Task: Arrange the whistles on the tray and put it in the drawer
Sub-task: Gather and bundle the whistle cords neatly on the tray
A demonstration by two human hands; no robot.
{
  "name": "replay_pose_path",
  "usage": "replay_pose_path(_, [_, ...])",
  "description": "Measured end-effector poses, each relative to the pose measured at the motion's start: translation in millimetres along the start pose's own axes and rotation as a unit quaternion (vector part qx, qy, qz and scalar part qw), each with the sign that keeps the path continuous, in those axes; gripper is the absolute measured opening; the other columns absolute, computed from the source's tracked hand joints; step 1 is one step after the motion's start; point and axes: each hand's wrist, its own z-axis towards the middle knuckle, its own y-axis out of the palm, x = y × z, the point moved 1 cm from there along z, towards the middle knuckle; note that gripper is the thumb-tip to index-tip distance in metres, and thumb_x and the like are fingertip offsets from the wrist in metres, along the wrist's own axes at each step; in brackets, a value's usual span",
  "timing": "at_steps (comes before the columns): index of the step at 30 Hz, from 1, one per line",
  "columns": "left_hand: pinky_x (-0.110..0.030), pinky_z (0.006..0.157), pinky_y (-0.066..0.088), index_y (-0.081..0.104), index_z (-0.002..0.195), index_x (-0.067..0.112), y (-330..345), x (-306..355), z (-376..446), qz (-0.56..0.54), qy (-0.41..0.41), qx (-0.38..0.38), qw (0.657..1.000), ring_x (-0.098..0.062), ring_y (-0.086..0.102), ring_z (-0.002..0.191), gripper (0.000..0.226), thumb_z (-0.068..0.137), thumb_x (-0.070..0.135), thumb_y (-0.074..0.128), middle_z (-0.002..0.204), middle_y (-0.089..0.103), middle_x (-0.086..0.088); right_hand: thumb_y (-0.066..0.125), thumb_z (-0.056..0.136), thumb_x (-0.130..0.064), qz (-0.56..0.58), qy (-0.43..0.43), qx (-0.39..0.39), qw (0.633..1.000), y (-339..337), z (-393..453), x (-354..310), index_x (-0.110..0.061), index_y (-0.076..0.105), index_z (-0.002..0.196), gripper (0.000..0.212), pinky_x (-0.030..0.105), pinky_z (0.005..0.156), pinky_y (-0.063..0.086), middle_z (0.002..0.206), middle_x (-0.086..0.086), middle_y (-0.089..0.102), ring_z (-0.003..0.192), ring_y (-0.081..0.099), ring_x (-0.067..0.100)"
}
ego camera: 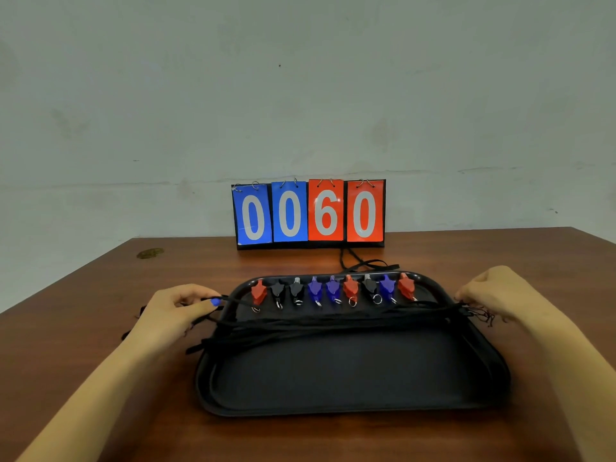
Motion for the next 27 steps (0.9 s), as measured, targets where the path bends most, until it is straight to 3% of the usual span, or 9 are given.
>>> replay_pose_path(4, [-0.026,0.049,0.033,0.07,0.079,0.02,-0.8,-0.5,-0.3,0.016,-0.005,-0.003,1.0,-0.019,0.044,0.054,0.016,0.085,0.009,0.06,0.07,0.06,-0.023,0.062,0.073,-0.009,-0.022,-0.008,-0.006,1.0,-0.5,0.6,0.2,0.004,0.065,0.065,0.015,0.023,0.045,0.024,0.04,0.001,0.029,0.044,0.023,0.018])
replay_pose_path(8, [-0.03,0.062,0.037,0.065,0.077,0.03,1.3,-1.2,-0.5,0.077,0.017,-0.017,0.997,-0.023,0.05,0.074,0.01,0.08,0.022,0.068,0.076,0.052,-0.006,0.059,0.076,-0.014,-0.044,-0.028,0.009,0.999,3.4,4.9,3.4,-0.006,0.057,0.061,0.018,0.026,0.054,0.032,0.056,0.006,0.043,0.053,0.034,0.022])
replay_pose_path(9, [-0.031,0.068,0.039,0.062,0.078,0.036,1.4,-0.5,-1.1,0.116,0.038,-0.006,0.993,-0.022,0.051,0.082,0.009,0.079,0.031,0.068,0.082,0.052,0.0,0.058,0.079,-0.016,-0.054,-0.04,0.018,0.998,3.7,5.8,3.1,-0.006,0.062,0.065,0.017,0.028,0.059,0.038,0.065,0.006,0.052,0.06,0.044,0.023])
replay_pose_path(11, [-0.034,0.083,0.037,0.052,0.08,0.051,3.3,2.4,-4.7,0.22,0.104,0.011,0.97,-0.013,0.045,0.095,0.015,0.069,0.06,0.059,0.093,0.048,0.017,0.059,0.082,-0.021,-0.063,-0.069,0.021,0.995,4.2,5.4,0.0,-0.022,0.068,0.072,0.013,0.033,0.078,0.047,0.086,0.002,0.065,0.084,0.057,0.024])
replay_pose_path(14, [-0.027,0.093,0.015,0.045,0.091,0.058,18.1,8.0,-15.0,0.305,0.183,-0.066,0.932,0.003,0.028,0.112,0.043,0.056,0.079,0.032,0.107,0.036,0.041,0.061,0.083,-0.037,-0.113,-0.087,0.013,0.99,2.4,-3.1,-8.3,-0.045,0.06,0.072,0.014,0.038,0.095,0.038,0.097,-0.008,0.062,0.111,0.051,0.025])
replay_pose_path(18, [-0.02,0.1,0.0,0.032,0.126,0.054,38.6,2.4,-19.4,0.369,0.22,-0.118,0.895,0.008,0.016,0.131,0.074,0.057,0.08,0.021,0.131,0.033,0.035,0.062,0.076,-0.056,-0.192,-0.113,-0.025,0.975,3.2,-5.4,-7.8,-0.055,0.059,0.082,0.007,0.04,0.098,0.031,0.118,-0.006,0.059,0.124,0.038,0.028])
replay_pose_path(21, [-0.022,0.104,0.002,0.026,0.136,0.047,42.8,2.6,-18.0,0.384,0.188,-0.125,0.895,0.003,0.021,0.132,0.062,0.079,0.069,0.036,0.138,0.037,0.024,0.067,0.042,-0.078,-0.198,-0.14,-0.102,0.965,6.7,3.2,-0.1,-0.058,0.054,0.069,0.036,0.042,0.1,0.035,0.119,-0.005,0.061,0.123,0.042,0.027])
replay_pose_path(23, [-0.026,0.108,0.007,0.027,0.136,0.045,42.2,3.4,-17.5,0.385,0.187,-0.121,0.896,0.003,0.027,0.129,0.051,0.088,0.054,0.043,0.134,0.042,0.025,0.076,0.058,-0.059,-0.21,-0.151,-0.12,0.958,8.4,6.1,3.2,-0.059,0.054,0.063,0.023,0.041,0.1,0.038,0.111,-0.008,0.065,0.119,0.045,0.025])
replay_pose_path(27, [-0.027,0.105,0.015,0.037,0.13,0.044,39.6,-0.2,-14.4,0.385,0.192,-0.1,0.897,0.003,0.036,0.121,0.04,0.09,0.046,0.046,0.119,0.049,0.027,0.075,0.072,-0.037,-0.216,-0.17,-0.106,0.956,6.8,10.4,11.4,-0.069,0.053,0.049,0.045,0.041,0.096,0.043,0.093,-0.019,0.068,0.111,0.047,0.024])
